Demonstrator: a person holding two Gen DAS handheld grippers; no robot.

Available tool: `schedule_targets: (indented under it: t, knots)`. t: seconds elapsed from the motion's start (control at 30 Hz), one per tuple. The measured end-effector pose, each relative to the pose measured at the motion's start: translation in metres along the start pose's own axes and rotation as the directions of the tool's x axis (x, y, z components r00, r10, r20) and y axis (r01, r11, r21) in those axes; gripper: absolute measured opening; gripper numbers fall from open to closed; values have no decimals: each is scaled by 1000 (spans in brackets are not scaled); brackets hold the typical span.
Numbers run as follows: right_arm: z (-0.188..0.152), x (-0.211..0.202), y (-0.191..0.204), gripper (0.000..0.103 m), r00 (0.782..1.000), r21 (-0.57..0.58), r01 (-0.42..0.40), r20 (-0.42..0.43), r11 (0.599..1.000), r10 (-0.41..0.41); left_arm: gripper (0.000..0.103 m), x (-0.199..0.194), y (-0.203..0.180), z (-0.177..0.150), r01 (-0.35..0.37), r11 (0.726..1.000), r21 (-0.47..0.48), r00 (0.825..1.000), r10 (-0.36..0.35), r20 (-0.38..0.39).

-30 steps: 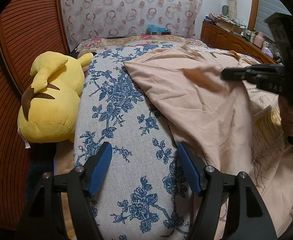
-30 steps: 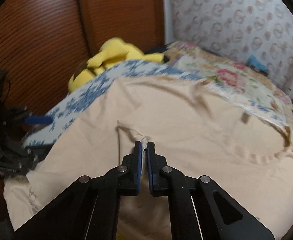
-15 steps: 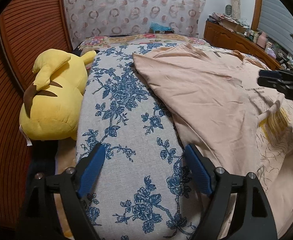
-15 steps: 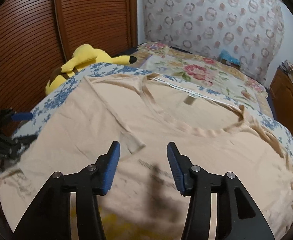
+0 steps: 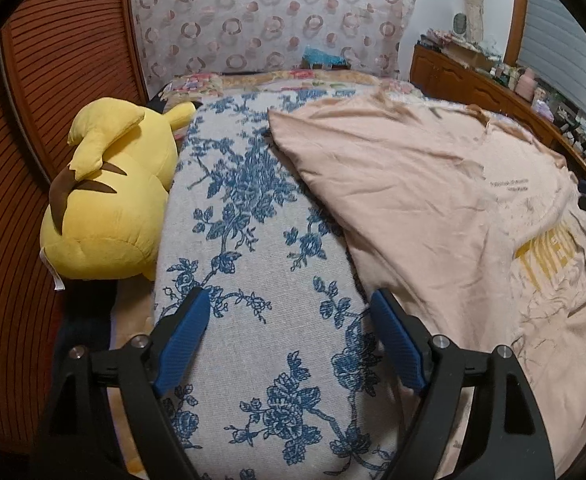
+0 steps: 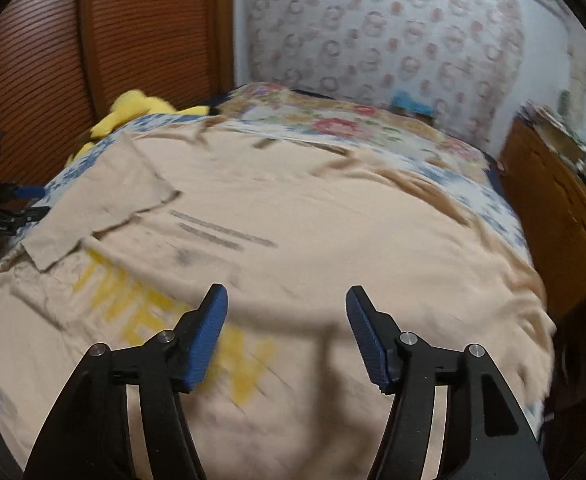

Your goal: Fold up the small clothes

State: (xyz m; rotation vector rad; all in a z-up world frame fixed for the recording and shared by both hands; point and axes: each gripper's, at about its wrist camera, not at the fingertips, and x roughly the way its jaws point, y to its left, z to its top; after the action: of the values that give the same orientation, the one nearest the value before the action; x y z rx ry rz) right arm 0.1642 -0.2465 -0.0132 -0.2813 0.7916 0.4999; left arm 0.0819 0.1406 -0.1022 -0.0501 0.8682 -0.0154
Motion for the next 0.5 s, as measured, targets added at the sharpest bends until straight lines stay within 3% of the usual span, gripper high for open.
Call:
schedule_targets:
  t: [0.2, 0.5]
  knots:
    - [-27, -33, -39, 63, 996, 45, 87, 16, 995, -88, 83, -27, -13, 7, 27, 1000, -8, 995, -26, 94]
    - [-63, -62, -104, 63, 984, 176, 172, 11, 969, -177, 83, -46, -59, 15, 93, 995, 30, 982, -97, 165]
